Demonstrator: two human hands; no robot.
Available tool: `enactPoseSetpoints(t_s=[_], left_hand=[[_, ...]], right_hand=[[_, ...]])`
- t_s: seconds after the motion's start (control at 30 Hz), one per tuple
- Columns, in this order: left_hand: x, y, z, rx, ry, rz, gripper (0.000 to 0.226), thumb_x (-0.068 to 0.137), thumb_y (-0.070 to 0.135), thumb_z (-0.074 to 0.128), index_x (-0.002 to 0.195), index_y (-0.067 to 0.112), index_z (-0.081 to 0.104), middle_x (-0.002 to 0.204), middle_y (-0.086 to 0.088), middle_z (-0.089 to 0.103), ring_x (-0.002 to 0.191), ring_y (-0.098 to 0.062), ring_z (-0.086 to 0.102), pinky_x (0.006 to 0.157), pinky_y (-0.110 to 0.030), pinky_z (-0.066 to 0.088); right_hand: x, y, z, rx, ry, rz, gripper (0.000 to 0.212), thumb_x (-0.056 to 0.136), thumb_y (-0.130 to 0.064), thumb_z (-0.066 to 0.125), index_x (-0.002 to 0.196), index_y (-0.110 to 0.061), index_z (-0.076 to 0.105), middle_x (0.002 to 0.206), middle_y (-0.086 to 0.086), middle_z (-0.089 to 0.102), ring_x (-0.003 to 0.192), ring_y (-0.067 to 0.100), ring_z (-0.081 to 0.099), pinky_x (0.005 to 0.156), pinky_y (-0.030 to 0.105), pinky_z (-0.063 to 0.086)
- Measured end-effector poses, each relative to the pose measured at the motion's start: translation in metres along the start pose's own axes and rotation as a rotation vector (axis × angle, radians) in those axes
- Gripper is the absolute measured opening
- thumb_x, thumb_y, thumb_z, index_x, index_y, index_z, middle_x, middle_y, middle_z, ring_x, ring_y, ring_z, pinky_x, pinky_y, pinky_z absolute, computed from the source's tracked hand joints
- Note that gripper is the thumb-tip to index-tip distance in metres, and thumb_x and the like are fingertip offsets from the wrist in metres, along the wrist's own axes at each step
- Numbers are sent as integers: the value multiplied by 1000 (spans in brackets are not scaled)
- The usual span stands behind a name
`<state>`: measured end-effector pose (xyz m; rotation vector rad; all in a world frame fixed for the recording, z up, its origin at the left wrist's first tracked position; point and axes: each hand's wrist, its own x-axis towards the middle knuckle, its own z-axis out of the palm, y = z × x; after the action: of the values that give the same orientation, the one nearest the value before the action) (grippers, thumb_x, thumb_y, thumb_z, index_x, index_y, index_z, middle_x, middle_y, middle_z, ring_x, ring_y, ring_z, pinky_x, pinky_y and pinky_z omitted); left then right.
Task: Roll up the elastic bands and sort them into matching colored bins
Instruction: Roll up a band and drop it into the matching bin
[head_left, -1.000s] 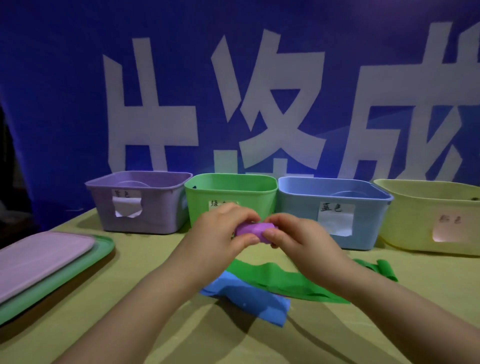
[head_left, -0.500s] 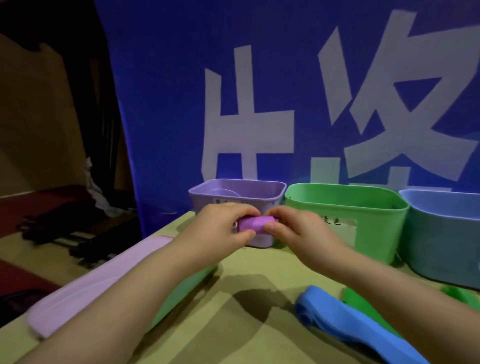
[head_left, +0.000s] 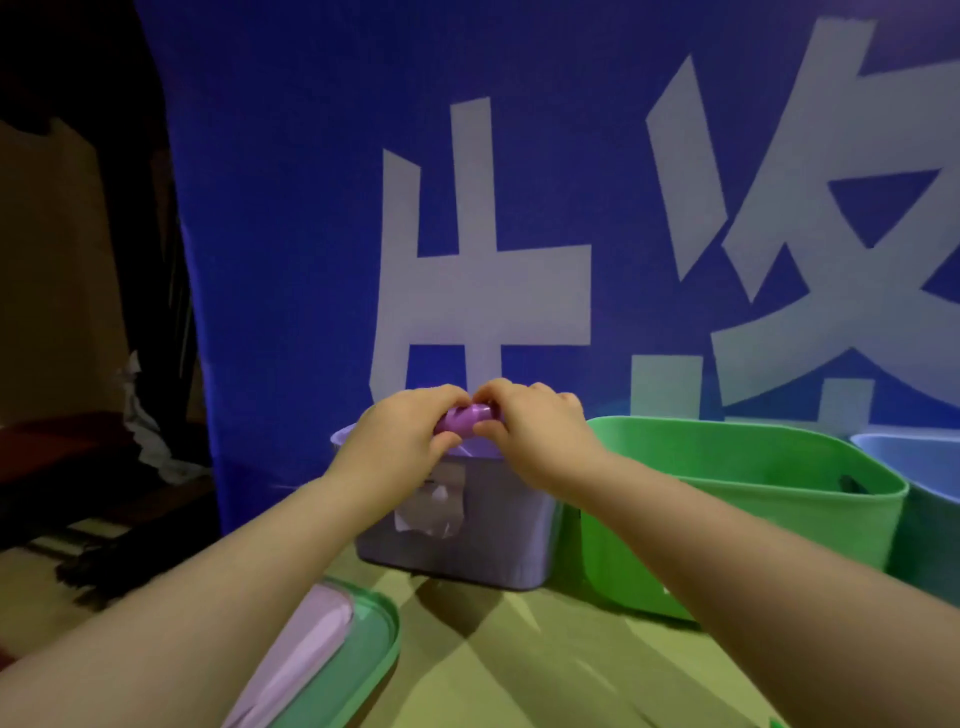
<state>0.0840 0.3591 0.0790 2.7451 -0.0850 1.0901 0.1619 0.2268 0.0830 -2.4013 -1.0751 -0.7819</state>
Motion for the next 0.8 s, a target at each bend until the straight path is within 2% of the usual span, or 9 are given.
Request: enactPoseSetpoints(t_s=[0.13,0.27,0.33,0.43,0.53,0.7,0.8], left_hand=[[14,-2,14,31,22,5,25,90,16,56,115,21,54,105,3,58,85,-8,46,74,-21,36],[19,-4,21,75,-74,-96,30,90,22,57,119,22,51,113,0,58,92,-11,51,80,-24,41],[17,-3,21,69,-97,-166,40,88,26,60,126,22,46,121,-2,56,103,-16,54,87,-28,44],[11,-1,13,73,-75,-199,55,86,29,63,134,22,39,129,-2,50,109,-19,53,89,-33,48],[1,8,0,56,-24,-168,46,87,31,61,128,21,46,124,-1,54,107,-16,54,87,-31,47],[-32,50,-13,-25,60,-20,23,90,29,57,108,16,61,101,2,63,93,-15,58,78,-30,47],[-51,86,-12,-71,78,47,30,87,39,49,99,16,63,91,0,65,86,-19,59,73,-35,47]], right_hand=[[12,6,9,31,-5,48,26,95,-37,43,119,-27,48,112,0,63,103,24,52,78,35,25],[15,3,18,27,-120,110,28,95,-29,44,122,-25,45,114,3,61,102,25,53,81,37,27],[12,1,18,5,-133,115,36,93,-28,45,128,-24,41,122,5,58,109,27,50,91,40,29],[3,1,8,-16,-86,120,44,91,-29,45,134,-25,38,129,2,54,118,26,46,105,46,23],[-11,3,-6,-10,-63,103,36,91,-26,40,126,-26,47,121,0,61,112,24,51,105,44,23],[-59,9,-48,-8,-53,89,26,92,-27,40,110,-29,58,106,-2,67,104,22,56,100,38,26],[-99,14,-74,13,-56,114,25,93,-30,41,109,-29,60,105,-3,67,104,21,57,96,35,28]])
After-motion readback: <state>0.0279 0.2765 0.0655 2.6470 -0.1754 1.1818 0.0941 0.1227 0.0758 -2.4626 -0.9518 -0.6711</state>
